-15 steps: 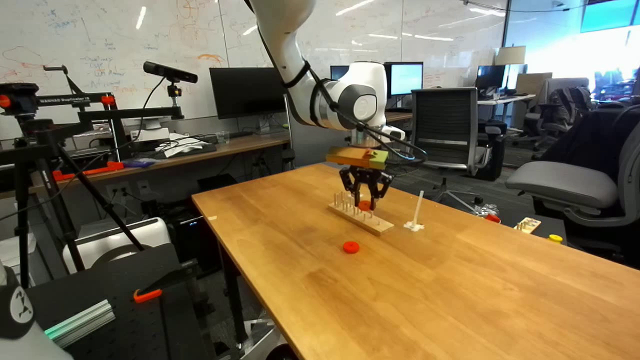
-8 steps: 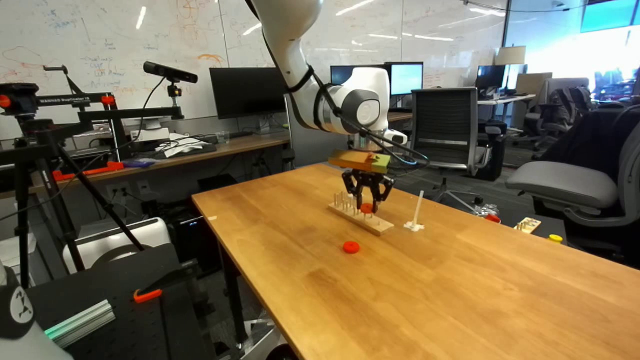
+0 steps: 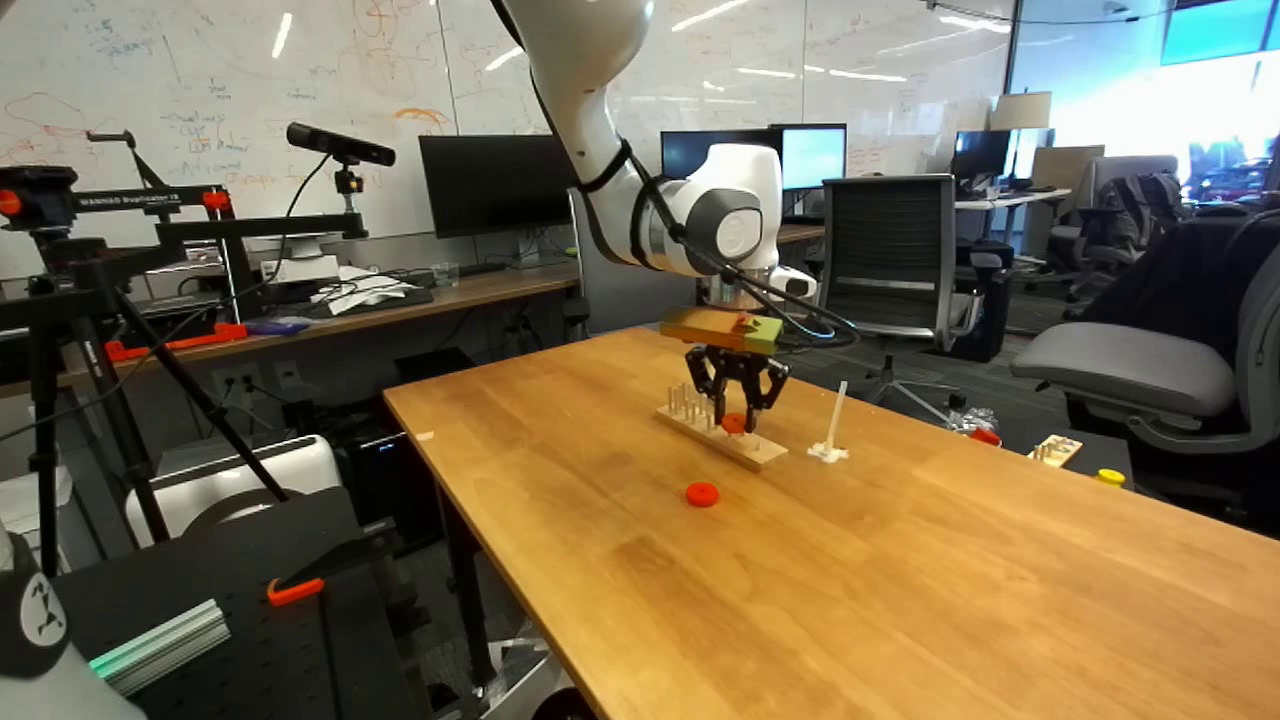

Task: Pick up the orange ring on the right and put it on the wooden stand

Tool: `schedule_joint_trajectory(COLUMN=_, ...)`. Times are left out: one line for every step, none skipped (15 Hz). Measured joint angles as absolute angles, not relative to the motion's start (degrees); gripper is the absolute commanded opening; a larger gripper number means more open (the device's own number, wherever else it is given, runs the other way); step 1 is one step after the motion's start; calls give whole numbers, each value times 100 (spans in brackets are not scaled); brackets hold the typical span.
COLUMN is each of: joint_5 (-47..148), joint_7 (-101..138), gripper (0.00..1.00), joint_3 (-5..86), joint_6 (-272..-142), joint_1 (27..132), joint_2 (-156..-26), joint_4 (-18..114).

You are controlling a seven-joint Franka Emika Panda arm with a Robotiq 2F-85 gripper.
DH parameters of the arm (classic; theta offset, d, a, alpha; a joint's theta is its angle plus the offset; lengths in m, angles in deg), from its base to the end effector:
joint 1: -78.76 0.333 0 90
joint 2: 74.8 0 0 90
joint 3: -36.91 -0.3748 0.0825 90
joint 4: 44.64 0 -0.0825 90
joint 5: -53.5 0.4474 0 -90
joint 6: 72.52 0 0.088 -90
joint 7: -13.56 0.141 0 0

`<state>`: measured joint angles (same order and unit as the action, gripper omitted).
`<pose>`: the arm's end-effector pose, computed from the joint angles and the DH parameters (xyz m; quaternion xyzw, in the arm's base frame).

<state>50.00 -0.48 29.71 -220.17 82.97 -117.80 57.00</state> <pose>0.7250 0.1413 0.1013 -0.9731 -0.2273 -0.0303 0.0245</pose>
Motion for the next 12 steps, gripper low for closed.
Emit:
schedule_joint_trajectory(joint_5=5000, joint_7=-47, gripper=18, joint_3=2971, joint_6=-22017, joint_1=8297, joint_2=-11780, joint_4=5700)
schedule_joint_trajectory(joint_5=5000, joint_7=-47, gripper=18, joint_3=2971, joint_6=-22017, joint_1=8297, joint_2=-11780, joint_4=5700)
schedule_joint_trajectory(joint_5=5000, joint_7=-47, gripper=18, joint_3=2971, joint_6=-22017, joint_1=8297, joint_2=-11780, joint_4=5700)
schedule_joint_trajectory(joint_5=5000, joint_7=-46, gripper=18, joint_3=2971, joint_6=-22017, joint_1=8297, joint_2=-11780, joint_4=5701)
schedule_joint_trajectory(joint_5=5000, joint_7=-45, gripper=18, joint_3=2971, joint_6=-22017, joint_1=8297, joint_2=-11780, joint_4=5701)
schedule_joint_trajectory(joint_5=5000, joint_7=-45, gripper=18, joint_3=2971, joint_6=-22017, joint_1=8297, joint_2=-11780, joint_4=5703)
schedule_joint_trajectory(joint_5=5000, joint_7=-45, gripper=18, joint_3=2971, joint_6=-22019, joint_1=8297, joint_2=-11780, joint_4=5705)
schedule_joint_trajectory(joint_5=5000, joint_7=-45, gripper=18, joint_3=2971, joint_6=-22022, joint_1=8297, joint_2=-11778, joint_4=5709)
schedule_joint_trajectory(joint_5=5000, joint_7=-45, gripper=18, joint_3=2971, joint_6=-22025, joint_1=8297, joint_2=-11776, joint_4=5716)
schedule_joint_trajectory(joint_5=5000, joint_7=-45, gripper=18, joint_3=2971, joint_6=-22026, joint_1=8297, joint_2=-11772, joint_4=5725)
schedule_joint_trajectory(joint_5=5000, joint_7=-45, gripper=18, joint_3=2971, joint_6=-22029, joint_1=8297, joint_2=-11766, joint_4=5737)
schedule_joint_trajectory(joint_5=5000, joint_7=-45, gripper=18, joint_3=2971, joint_6=-22033, joint_1=8297, joint_2=-11756, joint_4=5755)
